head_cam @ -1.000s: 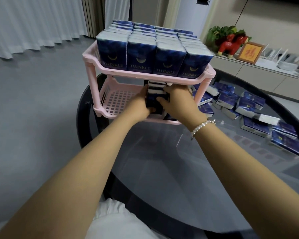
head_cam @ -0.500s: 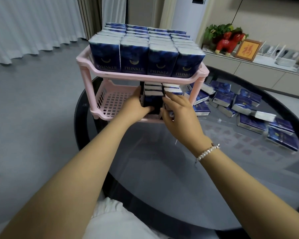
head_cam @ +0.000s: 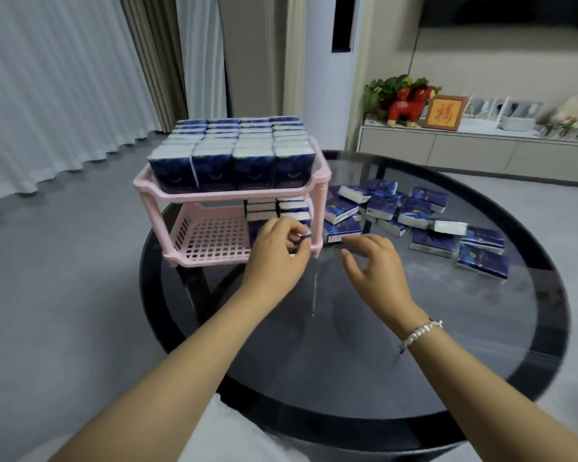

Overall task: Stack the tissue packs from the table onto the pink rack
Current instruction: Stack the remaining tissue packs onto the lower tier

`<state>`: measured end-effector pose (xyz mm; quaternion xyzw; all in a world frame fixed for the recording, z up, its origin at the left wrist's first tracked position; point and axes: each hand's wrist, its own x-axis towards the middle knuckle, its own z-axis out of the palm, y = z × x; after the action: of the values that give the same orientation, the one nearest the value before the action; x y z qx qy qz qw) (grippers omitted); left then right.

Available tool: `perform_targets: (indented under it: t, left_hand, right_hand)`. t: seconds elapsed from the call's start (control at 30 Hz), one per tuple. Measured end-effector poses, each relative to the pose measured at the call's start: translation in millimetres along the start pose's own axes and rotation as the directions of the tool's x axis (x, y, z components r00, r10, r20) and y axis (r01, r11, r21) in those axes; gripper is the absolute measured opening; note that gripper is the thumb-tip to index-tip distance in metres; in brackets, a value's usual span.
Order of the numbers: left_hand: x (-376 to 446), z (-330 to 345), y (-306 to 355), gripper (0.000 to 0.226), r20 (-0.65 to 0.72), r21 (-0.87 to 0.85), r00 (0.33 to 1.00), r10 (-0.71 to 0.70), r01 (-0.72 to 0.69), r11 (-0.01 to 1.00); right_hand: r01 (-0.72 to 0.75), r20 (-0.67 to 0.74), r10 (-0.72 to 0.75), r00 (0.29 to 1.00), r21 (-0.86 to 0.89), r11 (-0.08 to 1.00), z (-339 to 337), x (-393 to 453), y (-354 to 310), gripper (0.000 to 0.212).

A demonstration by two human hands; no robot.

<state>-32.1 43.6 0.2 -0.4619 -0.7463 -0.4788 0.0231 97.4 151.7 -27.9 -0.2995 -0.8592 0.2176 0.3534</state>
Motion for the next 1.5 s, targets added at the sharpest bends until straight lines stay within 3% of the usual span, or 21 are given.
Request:
perform_targets:
  t: [0.13, 0.27, 0.47, 0.6, 0.83, 1.0, 1.2, 1.37, 1.5]
  left_hand:
    - [0.6, 41.7, 25.7, 0.010, 0.144, -0.058, 0.989, -0.018, 0.026, 0.998]
    - [8.4, 84.4, 36.0, 0.027, 0.253, 0.023, 0.966, -0.044, 0.040, 0.999]
    - [51.2, 125.6, 37.8, 0.051, 0.217, 0.240, 0.970, -0.109, 0.055, 0.969]
    - [95.1, 138.3, 25.4, 0.066, 0.247, 0.381, 0.933, -0.261, 0.154, 0.912]
    - [140.8, 158.2, 17.9, 0.067, 0.340, 0.492, 0.902, -0.267, 0.072, 0.868]
    - [141.9, 166.6, 2.3, 0.045, 0.324, 0.548, 0.922, -0.211, -0.001, 0.837]
    - [127.4, 161.5, 7.7, 0.046, 0.281, 0.448, 0.944, -0.173, 0.031, 0.894]
    - [104.5, 156.6, 16.1, 0.059, 0.362, 0.512, 0.915, -0.176, -0.038, 0.858]
    - [89.4, 145.4, 19.4, 0.063, 0.376, 0.484, 0.900, -0.221, 0.012, 0.875]
  right_hand:
    - [-0.102, -0.008, 0.102, 0.995, -0.071, 0.992, -21.6, -3.6, 32.6, 0.026]
    - [-0.213, -0.099, 0.200, 0.975, -0.136, 0.968, -42.0, -1.7, 68.3, 0.028]
    - [-0.349, -0.304, 0.256, 0.918, -0.307, 0.885, -65.0, 22.3, 106.5, 0.035]
    - [-0.442, -0.242, 0.373, 0.896, -0.384, 0.811, -73.0, 56.0, 122.0, 0.049]
    - [-0.367, 0.019, 0.445, 0.895, -0.535, 0.761, -58.2, 99.1, 132.6, 0.076]
    - [-0.208, 0.100, 0.379, 0.920, -0.695, 0.688, -46.9, 102.6, 143.3, 0.077]
    - [-0.214, 0.057, 0.330, 0.942, -0.656, 0.724, -44.9, 97.3, 143.4, 0.066]
    - [-0.196, 0.050, 0.281, 0.958, -0.603, 0.773, -52.5, 87.8, 132.2, 0.064]
    - [-0.185, 0.088, 0.257, 0.962, -0.478, 0.859, -59.3, 79.8, 125.5, 0.059]
